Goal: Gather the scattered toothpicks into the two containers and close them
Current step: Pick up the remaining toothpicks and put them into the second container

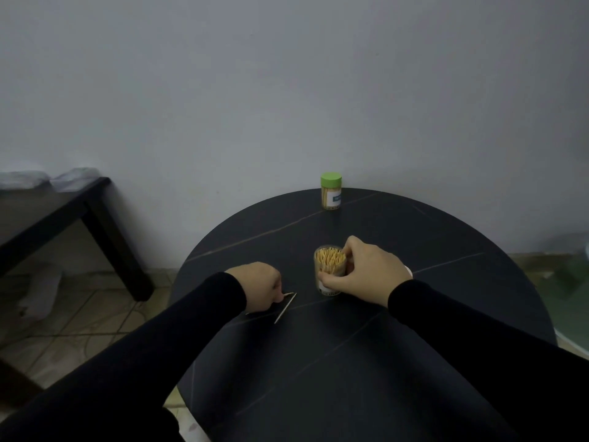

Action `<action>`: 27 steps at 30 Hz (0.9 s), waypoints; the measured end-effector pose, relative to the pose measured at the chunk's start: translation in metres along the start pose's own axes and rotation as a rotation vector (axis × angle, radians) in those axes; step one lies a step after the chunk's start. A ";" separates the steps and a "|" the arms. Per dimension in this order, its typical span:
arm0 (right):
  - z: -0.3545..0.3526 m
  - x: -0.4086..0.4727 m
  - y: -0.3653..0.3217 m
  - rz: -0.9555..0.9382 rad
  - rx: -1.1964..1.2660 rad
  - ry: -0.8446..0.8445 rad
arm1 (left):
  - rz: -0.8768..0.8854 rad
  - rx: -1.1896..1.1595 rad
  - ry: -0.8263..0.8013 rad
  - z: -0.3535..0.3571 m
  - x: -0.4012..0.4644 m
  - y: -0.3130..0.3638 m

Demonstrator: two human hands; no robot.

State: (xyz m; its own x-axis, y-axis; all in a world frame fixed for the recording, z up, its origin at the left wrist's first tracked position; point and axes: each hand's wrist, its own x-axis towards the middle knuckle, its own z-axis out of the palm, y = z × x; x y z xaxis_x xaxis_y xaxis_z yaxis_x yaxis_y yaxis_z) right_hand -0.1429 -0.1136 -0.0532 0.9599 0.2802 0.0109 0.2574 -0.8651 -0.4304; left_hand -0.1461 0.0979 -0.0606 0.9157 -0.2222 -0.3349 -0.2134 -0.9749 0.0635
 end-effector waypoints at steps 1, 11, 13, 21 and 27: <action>0.000 0.000 0.000 0.001 0.001 -0.001 | -0.002 0.031 -0.001 0.000 0.001 0.004; 0.000 0.000 0.001 -0.004 -0.003 0.006 | 0.111 -0.366 0.431 -0.031 0.009 0.010; -0.001 0.000 0.001 -0.002 0.001 0.008 | 0.184 -0.550 0.615 -0.041 0.007 0.020; 0.001 -0.003 0.003 -0.014 0.008 0.064 | 0.315 -0.665 0.753 -0.019 0.024 0.069; 0.001 -0.001 0.007 -0.031 0.003 0.051 | 0.303 -0.739 0.705 -0.007 0.023 0.061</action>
State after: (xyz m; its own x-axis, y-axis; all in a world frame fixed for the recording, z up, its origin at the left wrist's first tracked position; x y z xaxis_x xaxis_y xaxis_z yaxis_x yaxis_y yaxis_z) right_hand -0.1422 -0.1193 -0.0572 0.9559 0.2852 0.0703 0.2868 -0.8550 -0.4322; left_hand -0.1356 0.0334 -0.0581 0.8999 -0.1841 0.3954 -0.4228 -0.5909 0.6871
